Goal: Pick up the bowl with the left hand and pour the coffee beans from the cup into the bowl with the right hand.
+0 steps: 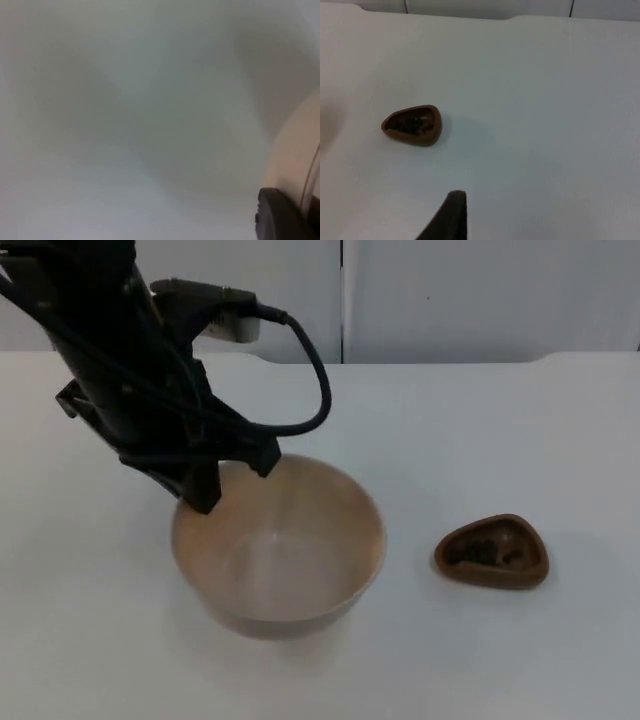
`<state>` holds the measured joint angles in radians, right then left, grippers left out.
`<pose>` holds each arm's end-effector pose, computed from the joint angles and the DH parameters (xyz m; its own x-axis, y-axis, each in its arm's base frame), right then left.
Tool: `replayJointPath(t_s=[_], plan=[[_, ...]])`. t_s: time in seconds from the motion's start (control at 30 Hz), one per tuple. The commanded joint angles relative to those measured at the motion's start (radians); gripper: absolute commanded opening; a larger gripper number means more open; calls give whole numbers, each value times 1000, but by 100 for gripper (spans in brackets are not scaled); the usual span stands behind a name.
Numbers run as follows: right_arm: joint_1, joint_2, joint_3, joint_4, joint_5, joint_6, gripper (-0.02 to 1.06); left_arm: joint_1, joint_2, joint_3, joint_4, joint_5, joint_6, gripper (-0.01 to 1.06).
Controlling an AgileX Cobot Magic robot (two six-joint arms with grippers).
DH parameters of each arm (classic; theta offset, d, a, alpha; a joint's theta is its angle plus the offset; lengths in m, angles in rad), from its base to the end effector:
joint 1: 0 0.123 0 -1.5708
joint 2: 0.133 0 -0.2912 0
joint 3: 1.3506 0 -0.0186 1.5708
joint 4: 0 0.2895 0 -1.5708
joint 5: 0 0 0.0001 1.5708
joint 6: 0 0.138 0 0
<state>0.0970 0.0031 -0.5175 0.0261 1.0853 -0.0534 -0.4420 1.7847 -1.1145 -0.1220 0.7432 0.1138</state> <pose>0.0611 0.0091 0.2775 -0.4575 -0.0859 -0.8850 -0.1361 0.9904 -0.0258 0.3428 -0.1748 0.1197 -0.8654 0.4357 -0.2476 0.4653 0.8821 -0.0740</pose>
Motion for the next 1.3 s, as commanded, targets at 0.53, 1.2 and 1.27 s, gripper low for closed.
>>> replayJointPath(t_s=[0.53,1.2,1.27], plan=[[-6,-3,2,2,-5,-6,105,-138,-11,14,35,-43,-44,0],[-6,-3,2,36,-9,-6,105,-138,-11,14,190,-53,-190,0],[-6,-3,2,36,-9,-11,105,-138,-11,14,190,-53,-190,0]])
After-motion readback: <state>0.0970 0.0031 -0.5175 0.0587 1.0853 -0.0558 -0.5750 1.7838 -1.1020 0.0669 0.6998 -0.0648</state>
